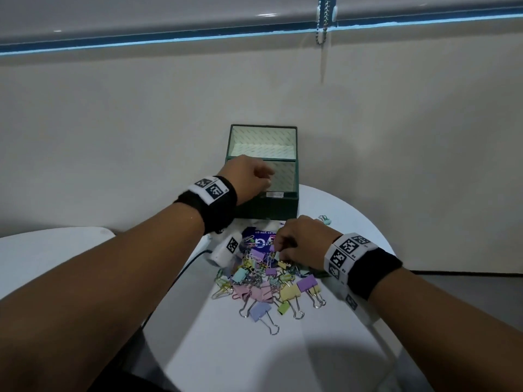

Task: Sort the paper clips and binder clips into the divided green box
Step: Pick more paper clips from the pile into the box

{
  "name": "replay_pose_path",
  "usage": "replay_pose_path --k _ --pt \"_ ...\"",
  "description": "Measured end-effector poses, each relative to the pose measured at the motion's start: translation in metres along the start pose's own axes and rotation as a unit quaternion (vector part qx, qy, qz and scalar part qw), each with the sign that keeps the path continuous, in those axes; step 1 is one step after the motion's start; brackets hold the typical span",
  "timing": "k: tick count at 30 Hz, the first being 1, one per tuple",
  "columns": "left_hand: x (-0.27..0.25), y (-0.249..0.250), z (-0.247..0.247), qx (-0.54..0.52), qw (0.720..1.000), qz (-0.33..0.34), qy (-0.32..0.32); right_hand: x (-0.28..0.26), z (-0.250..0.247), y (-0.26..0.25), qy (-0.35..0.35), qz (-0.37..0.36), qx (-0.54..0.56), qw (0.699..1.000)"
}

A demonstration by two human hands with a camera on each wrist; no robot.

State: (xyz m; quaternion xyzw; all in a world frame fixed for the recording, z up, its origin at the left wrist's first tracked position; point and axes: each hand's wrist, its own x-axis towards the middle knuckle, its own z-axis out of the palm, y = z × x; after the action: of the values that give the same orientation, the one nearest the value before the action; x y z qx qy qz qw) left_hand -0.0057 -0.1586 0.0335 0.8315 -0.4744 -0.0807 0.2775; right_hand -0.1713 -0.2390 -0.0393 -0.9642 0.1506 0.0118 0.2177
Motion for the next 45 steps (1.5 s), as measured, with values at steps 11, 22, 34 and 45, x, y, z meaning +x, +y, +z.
replay_pose_path --k 11,22,34,45 --pt "-0.090 -0.059 0.009 0.205 0.954 -0.010 -0.217 0.002 0.004 0.000 0.055 0.036 -0.026 0.997" --pt "-0.096 -0.065 0.019 0.173 0.978 -0.004 -0.114 0.003 0.008 -0.018 -0.002 -0.002 -0.051 0.999" --pt "-0.127 -0.076 0.006 0.187 0.967 -0.016 -0.175 0.005 0.012 -0.028 0.003 -0.010 -0.069 0.998" --pt "-0.111 -0.081 0.013 0.237 0.962 -0.047 -0.128 0.008 0.014 -0.027 0.025 -0.020 -0.089 0.995"
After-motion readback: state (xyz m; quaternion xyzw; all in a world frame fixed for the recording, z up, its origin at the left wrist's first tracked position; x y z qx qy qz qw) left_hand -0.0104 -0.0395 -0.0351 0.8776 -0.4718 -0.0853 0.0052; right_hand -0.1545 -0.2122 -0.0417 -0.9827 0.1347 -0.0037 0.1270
